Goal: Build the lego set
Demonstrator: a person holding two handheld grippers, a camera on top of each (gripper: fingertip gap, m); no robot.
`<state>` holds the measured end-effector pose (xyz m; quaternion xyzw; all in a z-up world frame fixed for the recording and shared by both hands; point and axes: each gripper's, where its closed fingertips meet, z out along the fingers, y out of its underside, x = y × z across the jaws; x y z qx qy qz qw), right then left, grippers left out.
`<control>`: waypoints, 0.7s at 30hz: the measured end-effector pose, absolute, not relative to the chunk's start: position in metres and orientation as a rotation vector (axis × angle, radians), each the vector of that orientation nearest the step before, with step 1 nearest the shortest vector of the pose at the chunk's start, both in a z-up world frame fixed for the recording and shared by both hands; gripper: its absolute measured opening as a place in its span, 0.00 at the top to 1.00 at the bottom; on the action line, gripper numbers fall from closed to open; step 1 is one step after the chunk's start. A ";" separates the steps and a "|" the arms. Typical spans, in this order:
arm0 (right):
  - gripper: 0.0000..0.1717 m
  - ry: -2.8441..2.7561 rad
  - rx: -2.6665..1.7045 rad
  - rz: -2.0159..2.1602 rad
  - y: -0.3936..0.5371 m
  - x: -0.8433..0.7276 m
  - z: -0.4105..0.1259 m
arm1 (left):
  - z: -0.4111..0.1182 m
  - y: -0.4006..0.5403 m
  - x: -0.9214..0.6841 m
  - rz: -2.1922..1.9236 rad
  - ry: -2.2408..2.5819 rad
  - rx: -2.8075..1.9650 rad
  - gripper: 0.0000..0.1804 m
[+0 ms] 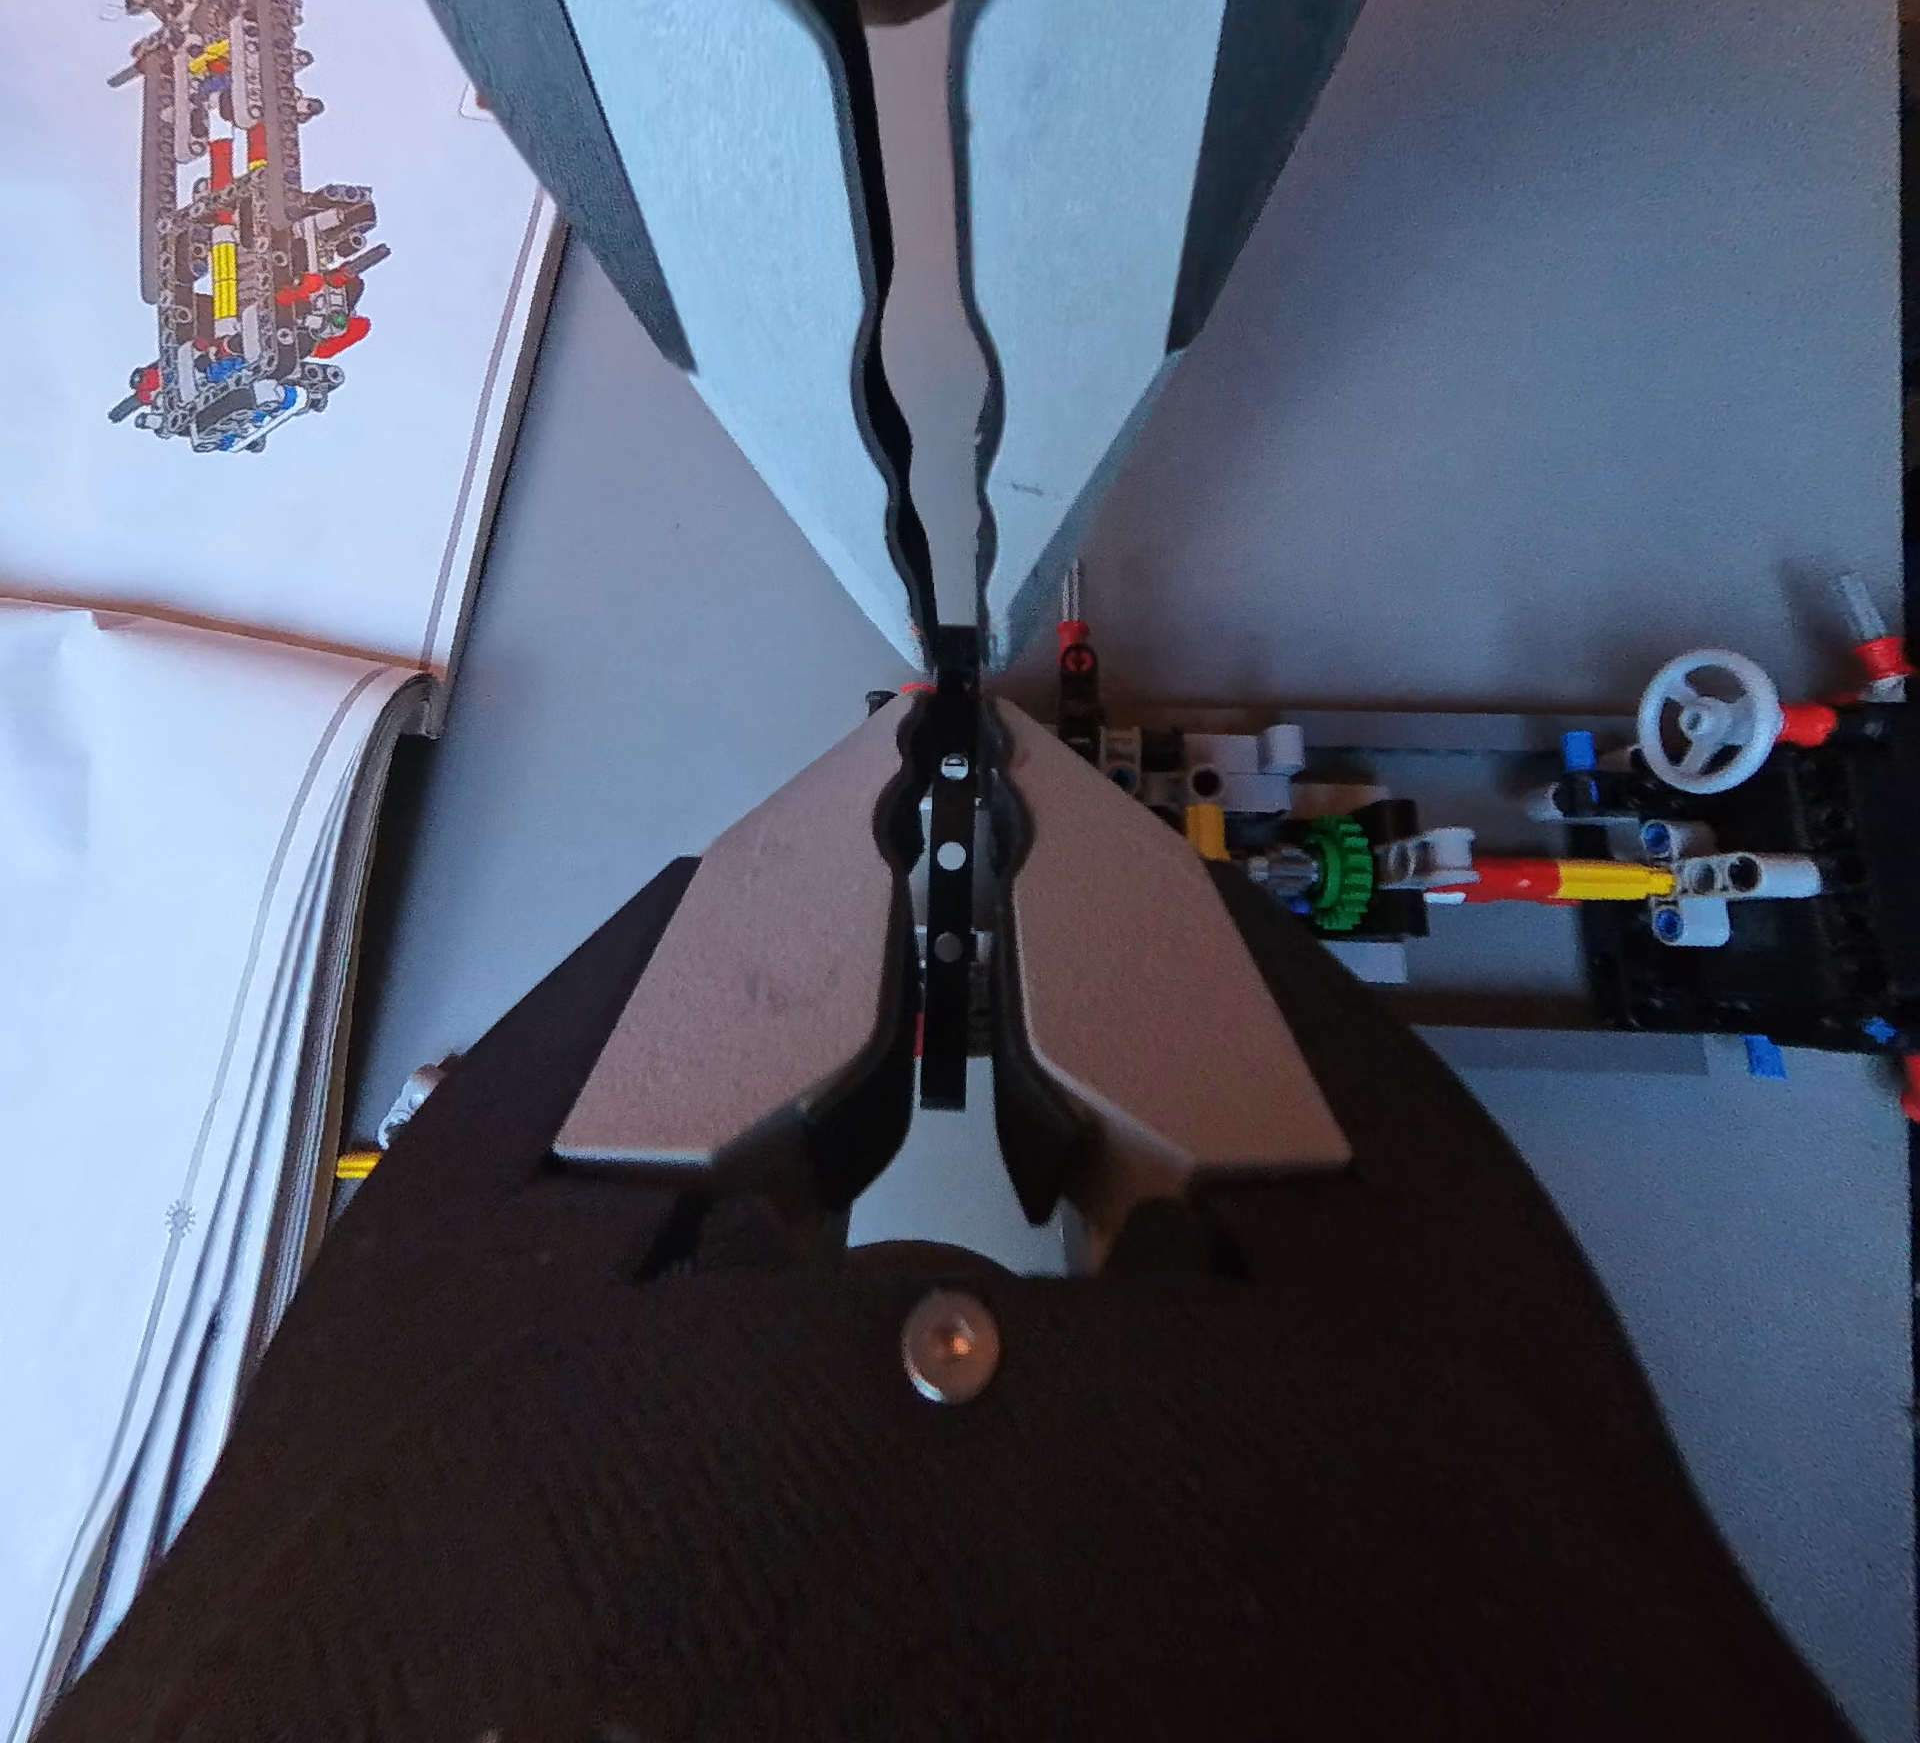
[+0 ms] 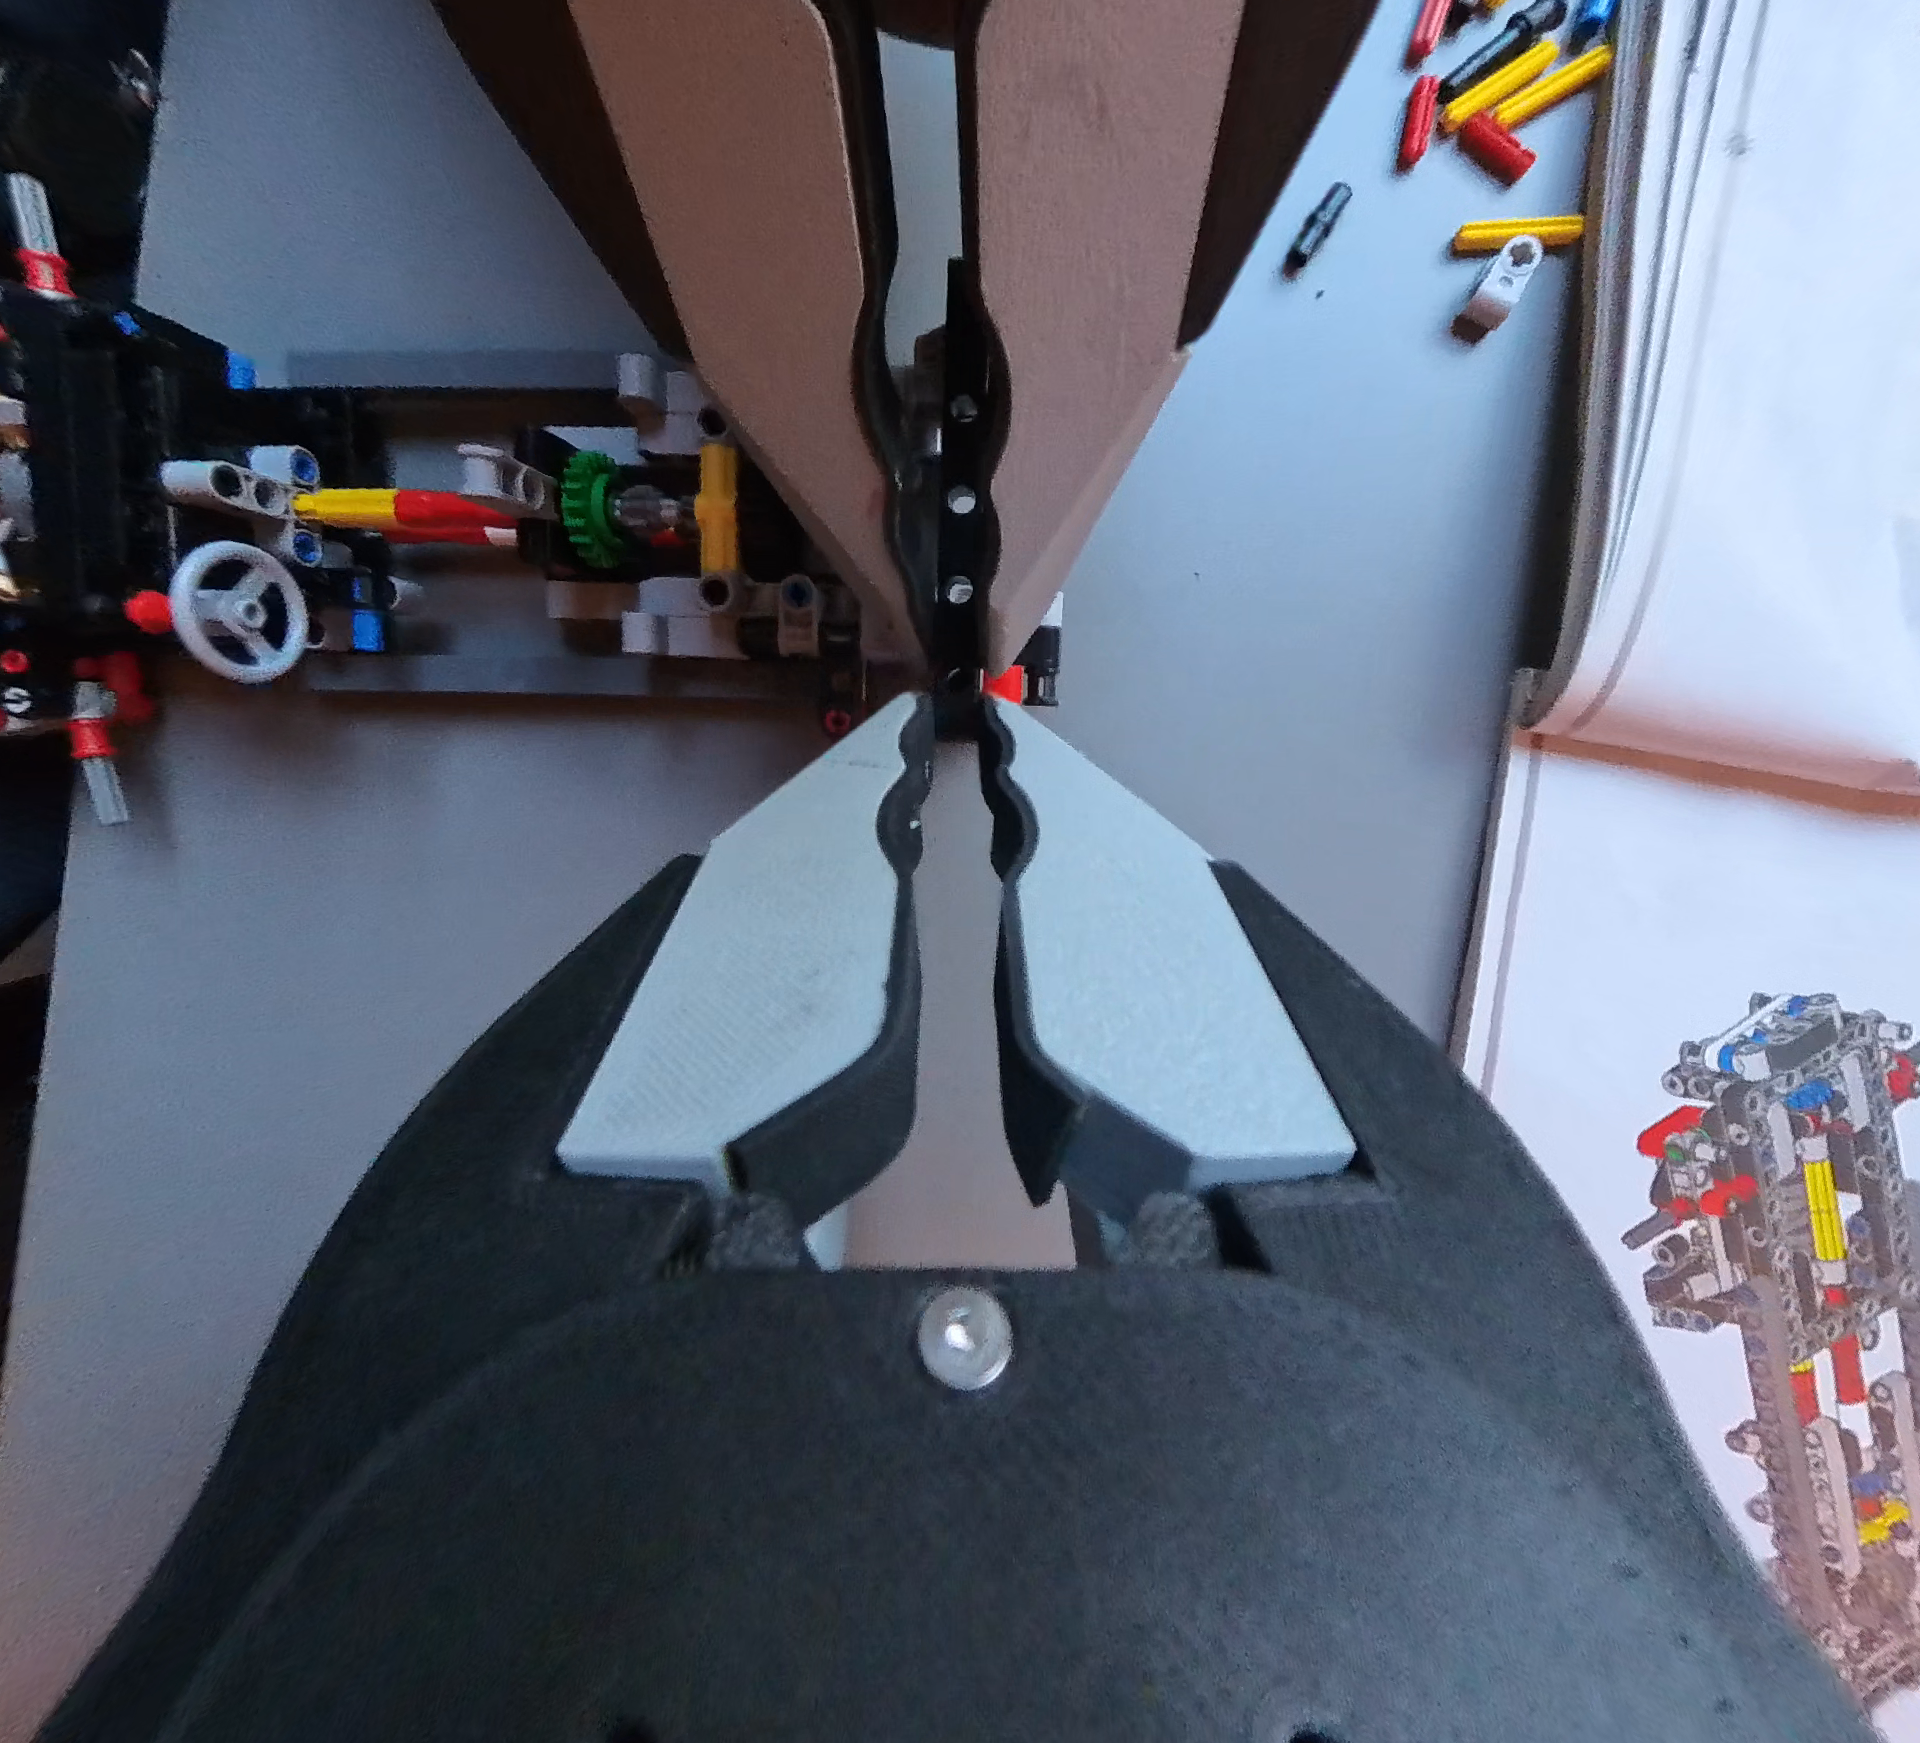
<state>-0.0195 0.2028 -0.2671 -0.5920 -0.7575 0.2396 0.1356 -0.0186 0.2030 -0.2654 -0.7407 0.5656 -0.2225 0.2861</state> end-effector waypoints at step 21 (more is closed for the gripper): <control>0.97 -2.186 -1.743 0.645 0.204 -0.018 -0.274 | -0.268 0.205 -0.016 -0.595 1.538 -1.993 0.97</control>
